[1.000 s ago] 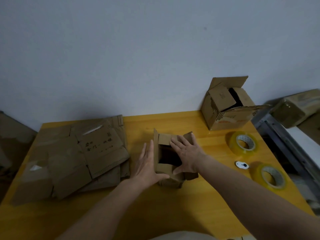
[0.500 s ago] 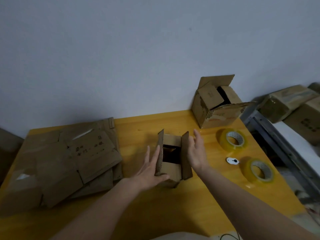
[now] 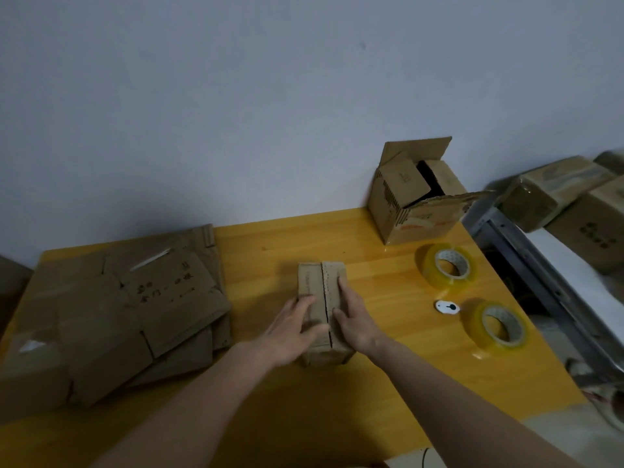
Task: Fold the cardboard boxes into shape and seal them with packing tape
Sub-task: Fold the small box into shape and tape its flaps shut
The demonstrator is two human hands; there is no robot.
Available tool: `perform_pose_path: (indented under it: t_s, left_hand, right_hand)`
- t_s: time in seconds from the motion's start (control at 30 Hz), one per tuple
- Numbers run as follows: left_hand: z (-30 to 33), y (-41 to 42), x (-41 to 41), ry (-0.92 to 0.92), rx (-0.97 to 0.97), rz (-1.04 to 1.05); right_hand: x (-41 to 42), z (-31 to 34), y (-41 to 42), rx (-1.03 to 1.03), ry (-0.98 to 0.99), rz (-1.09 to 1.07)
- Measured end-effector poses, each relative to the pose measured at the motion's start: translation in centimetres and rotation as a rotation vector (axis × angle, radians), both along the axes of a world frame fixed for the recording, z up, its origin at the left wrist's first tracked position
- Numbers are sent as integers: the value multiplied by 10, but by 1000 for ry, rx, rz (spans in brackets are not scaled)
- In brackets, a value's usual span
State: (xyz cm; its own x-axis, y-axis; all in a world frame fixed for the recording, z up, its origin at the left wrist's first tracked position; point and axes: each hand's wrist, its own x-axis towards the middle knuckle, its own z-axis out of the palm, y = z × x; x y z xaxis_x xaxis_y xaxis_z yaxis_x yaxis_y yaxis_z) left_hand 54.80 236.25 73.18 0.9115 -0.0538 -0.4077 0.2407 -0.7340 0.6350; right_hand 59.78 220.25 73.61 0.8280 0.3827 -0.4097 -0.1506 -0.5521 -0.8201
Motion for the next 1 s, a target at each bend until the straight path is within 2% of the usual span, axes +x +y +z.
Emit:
perform_pose_path:
  t_s: [0.07,0.17,0.23,0.33,0.4,0.47,0.6,0.77,0.9,1.0]
  left_hand:
    - [1,2,11,-60,47,57]
    - [-4,14,31,-53,17,92]
    - [-7,27,47,-47,104,95]
    - [-16,42,70,-138,250,39]
    - [-23,47,79,-165,208,0]
    - [-28,47,83,-124,172,1]
    - [-37,40,75,-155,263,126]
    - [-34,14,42,-249,373,261]
    - [-35,-16,0,-252,487,313]
    - [-34,-44,-28,-316,528,364]
  right_hand:
    - [4,-5,0,-15,-40,22]
    - [20,-15,1,-22,-111,68]
    - [39,-21,2,-25,-157,119]
    - [64,-29,10,-35,-320,192]
    - [75,-35,17,-43,-467,215]
    - [82,-42,22,-47,-588,202]
    - [93,-50,22,-30,-704,26]
    - [75,-59,6,288,-473,-328]
    - [21,-68,-23,489,-251,-280]
    - [-5,-59,-41,477,-212,-223]
